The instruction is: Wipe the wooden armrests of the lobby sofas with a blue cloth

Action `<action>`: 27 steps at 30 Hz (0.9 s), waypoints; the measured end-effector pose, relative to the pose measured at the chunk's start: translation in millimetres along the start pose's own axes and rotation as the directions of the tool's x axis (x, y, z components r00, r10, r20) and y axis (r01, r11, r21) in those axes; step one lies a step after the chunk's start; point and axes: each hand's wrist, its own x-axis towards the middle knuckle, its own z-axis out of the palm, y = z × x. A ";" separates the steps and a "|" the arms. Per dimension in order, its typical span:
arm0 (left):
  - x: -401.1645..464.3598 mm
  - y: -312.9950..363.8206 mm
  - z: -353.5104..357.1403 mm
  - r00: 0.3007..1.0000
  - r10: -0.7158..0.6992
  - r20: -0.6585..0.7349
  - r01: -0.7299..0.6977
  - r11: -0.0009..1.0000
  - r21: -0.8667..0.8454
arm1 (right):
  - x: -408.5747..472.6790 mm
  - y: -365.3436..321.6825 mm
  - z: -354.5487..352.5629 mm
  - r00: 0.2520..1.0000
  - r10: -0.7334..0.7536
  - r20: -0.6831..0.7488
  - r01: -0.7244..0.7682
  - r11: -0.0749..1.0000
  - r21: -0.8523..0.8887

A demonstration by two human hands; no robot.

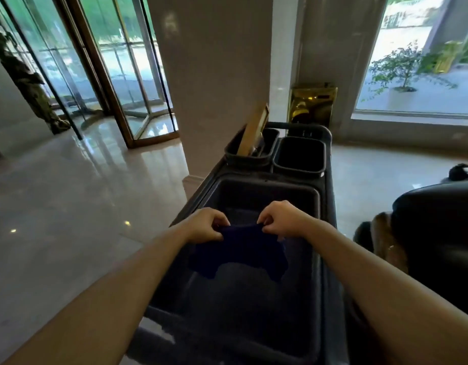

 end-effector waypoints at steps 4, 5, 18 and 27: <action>39.2 -32.9 30.2 0.989 0.026 0.149 -0.018 0.998 -0.054 | 12.9 19.2 39.7 0.982 0.187 0.026 -0.188 0.981 0.056; 47.1 -40.0 37.5 0.983 0.031 0.180 -0.020 0.998 -0.062 | 13.7 23.3 49.7 0.973 0.229 0.036 -0.231 0.971 0.062; 91.8 -97.2 126.7 0.879 0.098 0.466 -0.020 0.985 -0.170 | 11.6 62.4 159.2 0.819 0.557 0.139 -0.572 0.811 0.118; 111.1 -80.3 94.9 0.872 0.075 0.484 0.017 0.983 -0.183 | 18.6 70.1 127.9 0.831 0.554 0.060 -0.557 0.824 0.107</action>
